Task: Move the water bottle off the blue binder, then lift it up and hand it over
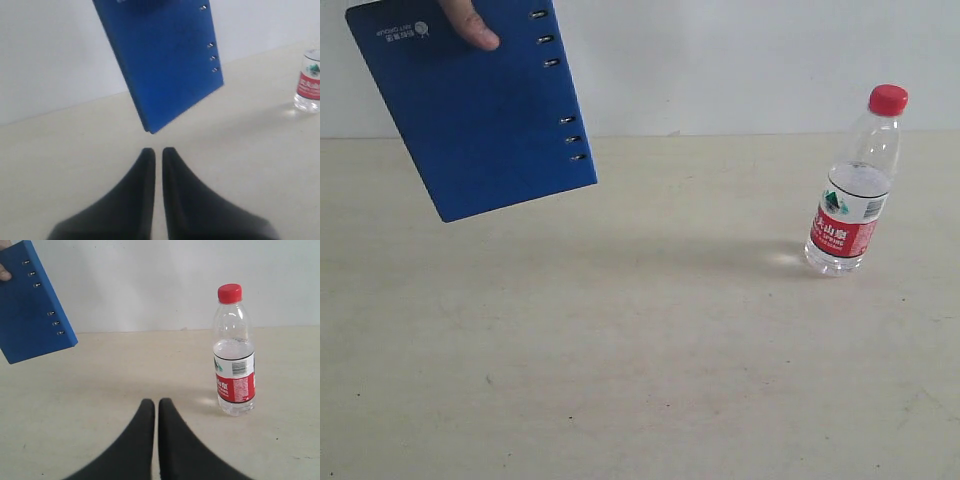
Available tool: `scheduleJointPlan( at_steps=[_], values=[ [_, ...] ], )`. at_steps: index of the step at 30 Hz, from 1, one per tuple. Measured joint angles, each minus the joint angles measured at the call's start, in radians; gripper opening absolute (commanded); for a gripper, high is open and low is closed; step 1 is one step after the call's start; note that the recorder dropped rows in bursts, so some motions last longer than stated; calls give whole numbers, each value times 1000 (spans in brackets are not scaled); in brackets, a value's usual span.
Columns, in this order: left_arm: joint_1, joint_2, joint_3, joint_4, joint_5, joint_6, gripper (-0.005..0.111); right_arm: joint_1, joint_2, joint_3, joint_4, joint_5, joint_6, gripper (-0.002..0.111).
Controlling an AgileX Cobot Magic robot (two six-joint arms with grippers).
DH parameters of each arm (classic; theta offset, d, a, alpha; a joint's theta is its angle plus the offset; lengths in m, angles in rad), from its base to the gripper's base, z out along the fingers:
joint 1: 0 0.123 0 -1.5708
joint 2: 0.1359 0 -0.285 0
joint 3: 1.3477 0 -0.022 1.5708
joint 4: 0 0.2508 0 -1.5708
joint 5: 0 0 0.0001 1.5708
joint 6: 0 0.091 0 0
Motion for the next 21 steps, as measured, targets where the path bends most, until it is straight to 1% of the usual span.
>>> scheduleJointPlan(
  at_steps=[1,3,7,9,11,14,19,21],
  values=[
    [7,-22,17,4,-39,0,4,0,0,0,0,0,0,0],
    [41,-68,58,9,-104,0,4,0,0,0,0,0,0,0],
    [162,-182,157,14,-261,15,4,0,0,2,0,0,0,0],
    [210,-223,201,17,-305,37,4,0,0,2,0,0,0,0],
    [231,-232,233,11,-317,49,4,0,-2,2,0,0,1,0],
    [240,-235,271,-5,-265,55,4,0,-2,2,0,0,1,0],
    [240,-237,285,-11,-87,58,4,0,-2,5,0,0,1,0],
    [240,-237,285,-11,-43,58,4,0,-2,5,0,0,1,0]
  ],
)
